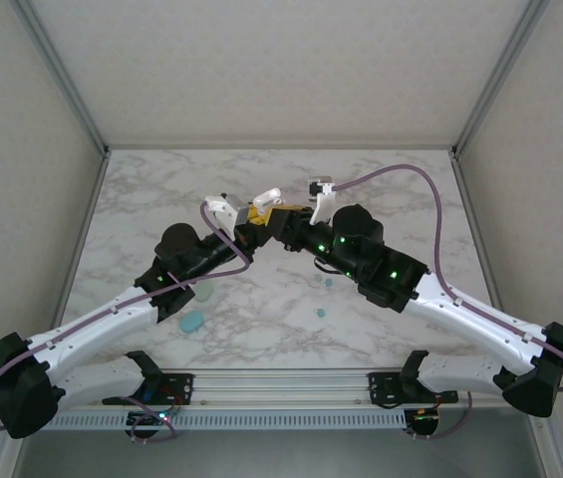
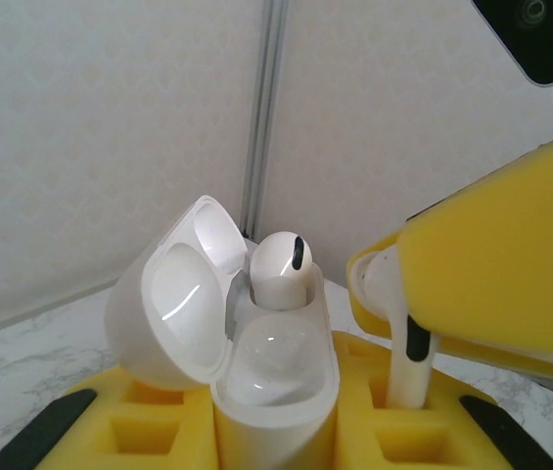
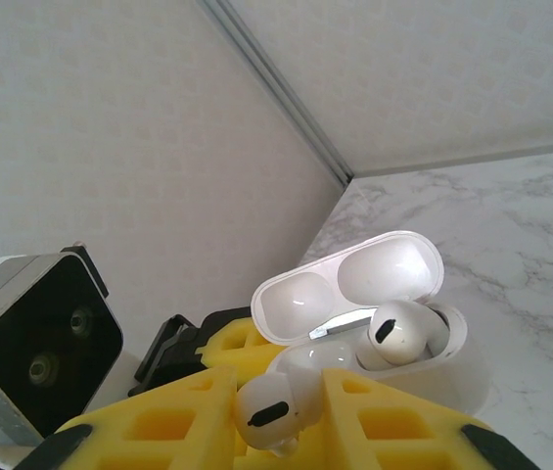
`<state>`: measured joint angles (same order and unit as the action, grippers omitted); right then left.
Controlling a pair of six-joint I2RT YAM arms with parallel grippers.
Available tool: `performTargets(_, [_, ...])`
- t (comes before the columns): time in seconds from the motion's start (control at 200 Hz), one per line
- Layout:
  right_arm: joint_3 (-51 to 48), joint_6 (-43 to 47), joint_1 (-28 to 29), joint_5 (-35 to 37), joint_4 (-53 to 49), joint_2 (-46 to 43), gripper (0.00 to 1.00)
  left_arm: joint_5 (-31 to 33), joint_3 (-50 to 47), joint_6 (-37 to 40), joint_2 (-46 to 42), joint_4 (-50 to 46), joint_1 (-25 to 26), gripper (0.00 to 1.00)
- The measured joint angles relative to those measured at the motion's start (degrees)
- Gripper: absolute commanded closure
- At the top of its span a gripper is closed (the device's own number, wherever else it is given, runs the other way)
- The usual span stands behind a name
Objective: Insert the wireless bluetooth earbuds into the charging case
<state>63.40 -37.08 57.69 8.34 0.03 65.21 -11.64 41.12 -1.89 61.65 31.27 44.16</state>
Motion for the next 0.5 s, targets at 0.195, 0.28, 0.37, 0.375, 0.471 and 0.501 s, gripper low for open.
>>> performTargets(0.195, [0.00,-0.07,0.00,-0.02,0.07,-0.35,0.73,-0.04,0.00,0.57,0.00,-0.26,0.00,0.90])
performTargets(0.28, [0.00,-0.22,0.00,-0.02,0.39,-0.35,0.73,-0.26,-0.02,0.85,0.00,-0.26,0.00,0.90])
performTargets(0.37, [0.00,-0.20,0.00,0.02,0.90,-0.35,0.73,-0.50,-0.28,1.33,0.00,-0.17,0.00,0.90])
performTargets(0.375, [0.00,-0.20,0.00,0.04,0.98,-0.35,0.73,-0.52,-0.33,1.40,0.00,-0.15,0.00,0.90])
performTargets(0.471, [0.02,-0.20,0.00,0.20,1.46,-0.33,0.73,-1.16,-1.29,1.88,0.00,-0.22,0.00,0.90])
performTargets(0.501, [0.11,-0.17,0.00,0.22,1.57,-0.26,0.73,-1.36,-1.60,2.10,0.00,-0.24,0.00,0.90])
